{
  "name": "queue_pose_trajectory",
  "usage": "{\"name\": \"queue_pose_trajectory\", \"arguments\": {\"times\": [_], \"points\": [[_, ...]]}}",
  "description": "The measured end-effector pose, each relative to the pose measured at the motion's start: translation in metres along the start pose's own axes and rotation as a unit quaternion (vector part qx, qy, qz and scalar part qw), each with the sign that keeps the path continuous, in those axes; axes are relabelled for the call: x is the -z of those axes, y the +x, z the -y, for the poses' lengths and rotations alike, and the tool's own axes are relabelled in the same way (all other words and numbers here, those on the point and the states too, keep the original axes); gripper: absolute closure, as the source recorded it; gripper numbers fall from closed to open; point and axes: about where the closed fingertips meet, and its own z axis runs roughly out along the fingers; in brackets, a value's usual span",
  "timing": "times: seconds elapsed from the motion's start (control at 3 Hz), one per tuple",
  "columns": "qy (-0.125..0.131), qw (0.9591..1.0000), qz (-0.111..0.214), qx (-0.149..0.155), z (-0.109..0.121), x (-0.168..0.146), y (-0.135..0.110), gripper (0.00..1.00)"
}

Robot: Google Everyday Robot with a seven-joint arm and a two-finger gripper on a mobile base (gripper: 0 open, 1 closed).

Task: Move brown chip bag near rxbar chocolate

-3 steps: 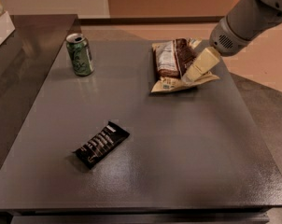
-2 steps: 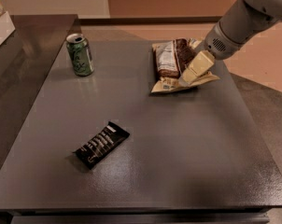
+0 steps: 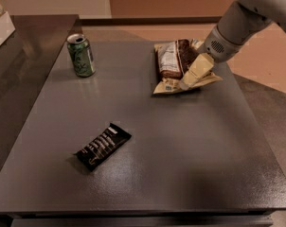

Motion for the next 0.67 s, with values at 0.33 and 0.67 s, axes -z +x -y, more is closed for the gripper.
{"name": "queue_pose_trajectory", "arguments": {"times": [0.33, 0.67], "points": [[-0.004, 0.9999, -0.014, -0.004, -0.0021, -0.0032, -0.0004, 0.16], [-0.005, 0.9998, -0.021, -0.004, -0.0040, -0.0033, 0.0003, 0.40]]}}
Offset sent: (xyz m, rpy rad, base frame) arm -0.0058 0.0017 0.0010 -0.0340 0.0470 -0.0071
